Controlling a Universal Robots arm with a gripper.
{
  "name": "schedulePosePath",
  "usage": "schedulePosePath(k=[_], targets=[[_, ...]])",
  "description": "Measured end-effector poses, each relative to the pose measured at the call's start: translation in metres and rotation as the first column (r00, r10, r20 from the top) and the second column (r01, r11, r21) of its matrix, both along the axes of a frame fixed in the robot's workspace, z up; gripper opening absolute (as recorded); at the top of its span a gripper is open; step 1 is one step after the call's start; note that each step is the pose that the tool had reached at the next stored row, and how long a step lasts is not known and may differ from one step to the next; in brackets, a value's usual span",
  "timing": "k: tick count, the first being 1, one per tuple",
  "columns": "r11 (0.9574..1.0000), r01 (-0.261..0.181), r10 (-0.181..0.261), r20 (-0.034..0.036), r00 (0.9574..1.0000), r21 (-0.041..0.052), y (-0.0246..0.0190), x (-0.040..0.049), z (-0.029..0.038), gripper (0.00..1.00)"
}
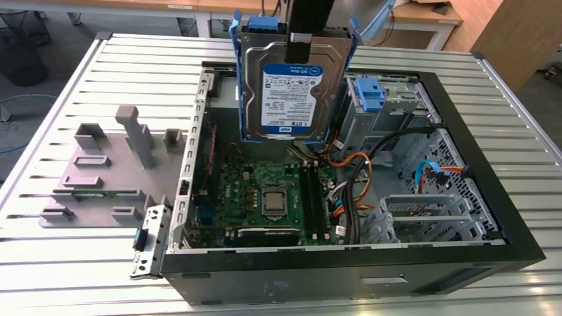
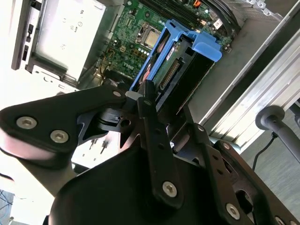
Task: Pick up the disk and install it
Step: 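Pick up the disk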
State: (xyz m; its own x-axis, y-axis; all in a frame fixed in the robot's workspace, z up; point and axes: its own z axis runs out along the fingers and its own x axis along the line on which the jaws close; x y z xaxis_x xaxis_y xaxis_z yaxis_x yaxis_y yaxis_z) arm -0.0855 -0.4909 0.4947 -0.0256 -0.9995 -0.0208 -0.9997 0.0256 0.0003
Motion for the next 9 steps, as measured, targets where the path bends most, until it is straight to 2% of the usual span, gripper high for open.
schedulePosePath(k=[9], targets=[[1.0000, 0.000, 0.000, -0.0001, 1.0000, -0.0001, -0.0165, 0.0000, -0.0009, 0.35]])
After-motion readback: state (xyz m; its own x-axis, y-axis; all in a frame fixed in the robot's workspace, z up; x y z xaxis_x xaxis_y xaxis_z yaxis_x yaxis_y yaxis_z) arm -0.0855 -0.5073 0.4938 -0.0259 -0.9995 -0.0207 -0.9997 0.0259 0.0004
